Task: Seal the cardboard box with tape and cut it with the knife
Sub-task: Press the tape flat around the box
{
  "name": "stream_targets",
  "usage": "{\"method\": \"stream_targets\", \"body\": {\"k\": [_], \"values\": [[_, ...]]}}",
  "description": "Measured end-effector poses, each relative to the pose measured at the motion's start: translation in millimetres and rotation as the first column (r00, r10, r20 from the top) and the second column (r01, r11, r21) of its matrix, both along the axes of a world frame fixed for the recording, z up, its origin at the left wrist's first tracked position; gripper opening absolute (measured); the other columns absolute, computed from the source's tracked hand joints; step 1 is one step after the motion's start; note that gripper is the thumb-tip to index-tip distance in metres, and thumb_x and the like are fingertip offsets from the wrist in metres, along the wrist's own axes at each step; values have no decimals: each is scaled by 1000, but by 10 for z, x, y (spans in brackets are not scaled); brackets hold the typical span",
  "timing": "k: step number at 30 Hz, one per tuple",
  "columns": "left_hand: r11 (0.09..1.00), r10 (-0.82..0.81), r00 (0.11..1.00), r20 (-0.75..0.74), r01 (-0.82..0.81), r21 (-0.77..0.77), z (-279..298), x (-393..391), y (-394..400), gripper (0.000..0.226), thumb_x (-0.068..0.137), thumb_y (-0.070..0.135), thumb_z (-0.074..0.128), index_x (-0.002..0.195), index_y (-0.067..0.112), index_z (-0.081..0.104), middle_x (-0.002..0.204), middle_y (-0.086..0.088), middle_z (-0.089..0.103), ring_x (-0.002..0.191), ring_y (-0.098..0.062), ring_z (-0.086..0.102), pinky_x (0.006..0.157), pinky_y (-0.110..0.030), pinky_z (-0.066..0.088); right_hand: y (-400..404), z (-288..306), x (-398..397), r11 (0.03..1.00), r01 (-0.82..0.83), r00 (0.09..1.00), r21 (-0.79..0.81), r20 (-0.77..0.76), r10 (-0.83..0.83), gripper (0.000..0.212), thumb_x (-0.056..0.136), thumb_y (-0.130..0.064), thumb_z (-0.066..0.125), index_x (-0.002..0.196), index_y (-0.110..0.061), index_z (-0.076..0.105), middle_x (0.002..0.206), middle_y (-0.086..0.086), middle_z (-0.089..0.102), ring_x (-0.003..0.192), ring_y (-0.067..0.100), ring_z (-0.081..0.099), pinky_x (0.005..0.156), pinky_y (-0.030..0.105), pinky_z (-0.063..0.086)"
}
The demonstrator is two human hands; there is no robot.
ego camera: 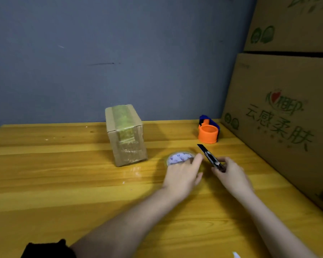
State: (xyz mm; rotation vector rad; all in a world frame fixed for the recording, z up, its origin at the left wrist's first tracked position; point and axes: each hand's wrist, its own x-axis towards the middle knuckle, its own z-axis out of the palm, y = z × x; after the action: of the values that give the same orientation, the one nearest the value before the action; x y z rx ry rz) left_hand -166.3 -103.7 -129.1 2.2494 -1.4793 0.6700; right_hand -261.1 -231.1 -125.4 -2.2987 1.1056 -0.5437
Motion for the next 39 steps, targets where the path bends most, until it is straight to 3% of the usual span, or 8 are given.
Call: {"method": "stream_targets", "body": {"k": [3,8,18,22,27,30,35,39], "values": [[999,-24,987,158,20,26,-154,31,-147,56,57,45,78,100,25,48,60,5,65,46,-12,62,36,-18,39,11,-53,-27,990,66,995,-127,-66,-75,36,86,-30,61,120,-19,57,120,10,54,105,36,59,83,40,47],[999,-33,956,291,42,-22,-212,153,-248,53,60,43,77,101,24,49,62,5,66,57,-12,66,56,-22,45,73,-105,1,961,84,982,-263,-143,-125,37,89,-35,55,123,-20,57,118,11,48,114,32,49,84,40,47],[999,-30,982,188,32,-11,-259,220,-255,44,68,47,71,101,24,54,69,6,69,65,-11,68,62,-24,47,96,-139,24,938,82,956,-336,-239,-169,46,91,-49,44,123,-17,53,120,10,46,110,30,53,81,38,48],[999,-24,995,99,28,-34,-203,163,-181,38,79,49,48,107,24,47,82,6,68,75,-15,66,75,-28,37,120,-110,33,945,80,950,-317,-263,-169,50,90,-53,44,124,-17,53,122,10,45,111,31,53,81,38,46],[988,-124,990,72,130,-86,-22,167,231,38,86,46,44,115,22,50,103,0,59,93,-20,59,88,-34,38,169,43,16,915,43,998,-401,58,-21,29,90,-37,52,113,-20,58,109,4,53,104,27,54,73,39,49],[977,-125,989,82,137,-162,235,279,579,32,90,38,43,111,20,57,103,0,61,94,-20,59,88,-33,35,397,290,152,885,-7,942,-466,294,162,10,89,-27,55,96,-22,60,91,-6,56,84,19,55,64,31,41],[926,26,999,-32,-36,-376,588,665,1157,26,92,28,39,107,19,60,103,2,62,100,-15,55,87,-28,32,936,501,770,938,-332,811,-98,478,337,28,79,-51,51,81,-25,62,72,-5,66,69,22,62,63,41,49],[886,140,973,-185,-207,-416,692,1037,1395,29,90,29,39,111,22,57,110,4,59,107,-15,53,92,-30,34,1254,481,1216,835,-500,802,230,486,347,28,89,-37,57,77,-12,64,59,-2,64,50,18,54,59,35,49]]}}
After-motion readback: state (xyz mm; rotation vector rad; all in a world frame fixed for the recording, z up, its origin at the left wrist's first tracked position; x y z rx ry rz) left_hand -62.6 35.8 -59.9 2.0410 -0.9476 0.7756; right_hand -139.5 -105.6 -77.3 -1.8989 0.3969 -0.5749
